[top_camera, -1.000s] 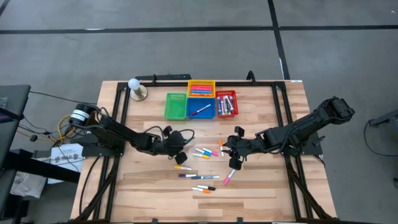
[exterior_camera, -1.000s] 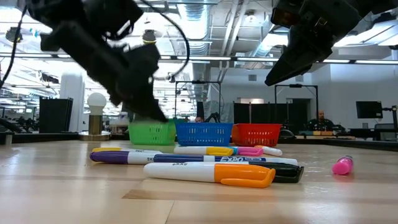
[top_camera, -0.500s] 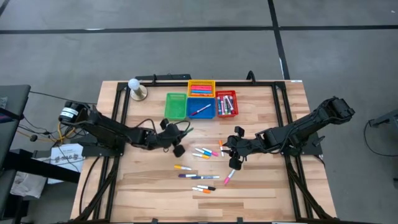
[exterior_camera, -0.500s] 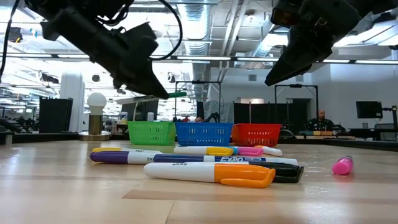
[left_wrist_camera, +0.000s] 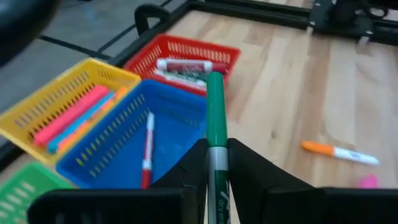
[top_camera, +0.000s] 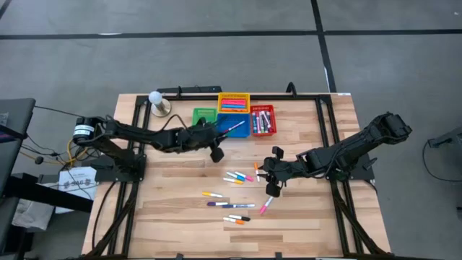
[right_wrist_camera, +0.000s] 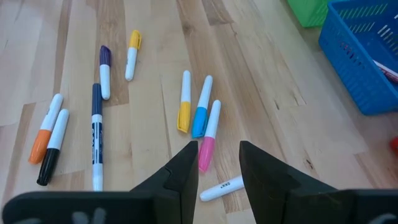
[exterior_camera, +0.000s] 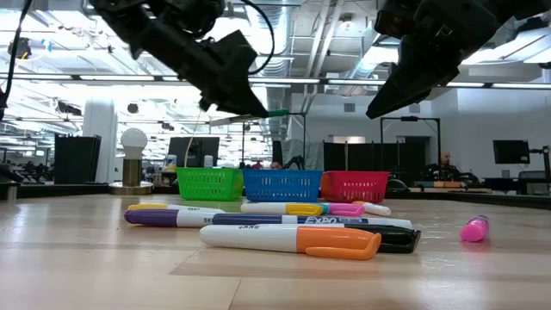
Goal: Pick & Place Markers
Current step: Put the small green marker pen into the blue bin, then put the small blue marker pen into the blue bin
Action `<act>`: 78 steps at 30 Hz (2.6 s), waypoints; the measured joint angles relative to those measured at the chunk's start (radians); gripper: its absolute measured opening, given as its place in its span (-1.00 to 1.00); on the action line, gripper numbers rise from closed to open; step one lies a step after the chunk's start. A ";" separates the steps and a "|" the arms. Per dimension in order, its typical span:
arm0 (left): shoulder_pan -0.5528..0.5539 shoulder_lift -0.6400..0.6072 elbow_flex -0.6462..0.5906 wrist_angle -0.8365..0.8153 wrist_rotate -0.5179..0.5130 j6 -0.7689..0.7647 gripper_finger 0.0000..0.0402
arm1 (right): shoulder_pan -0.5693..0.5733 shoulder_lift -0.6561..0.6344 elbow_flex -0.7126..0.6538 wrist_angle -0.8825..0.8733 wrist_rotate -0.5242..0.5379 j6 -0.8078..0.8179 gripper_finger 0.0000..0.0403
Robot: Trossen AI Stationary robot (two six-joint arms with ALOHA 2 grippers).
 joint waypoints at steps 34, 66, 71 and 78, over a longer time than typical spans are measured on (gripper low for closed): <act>0.202 0.318 0.289 0.002 0.102 0.228 -0.66 | -0.020 0.000 0.000 -0.010 0.000 -0.018 -0.47; 0.157 0.318 0.286 -0.051 0.102 0.229 -0.49 | -0.019 0.000 0.000 -0.018 -0.002 -0.018 -0.47; 0.112 0.306 0.285 -0.114 0.102 0.232 -0.49 | -0.017 0.000 0.000 -0.021 -0.002 -0.018 -0.47; 0.011 0.190 0.285 -0.346 0.101 0.215 -0.49 | -0.012 0.000 0.000 -0.023 -0.003 -0.005 -0.47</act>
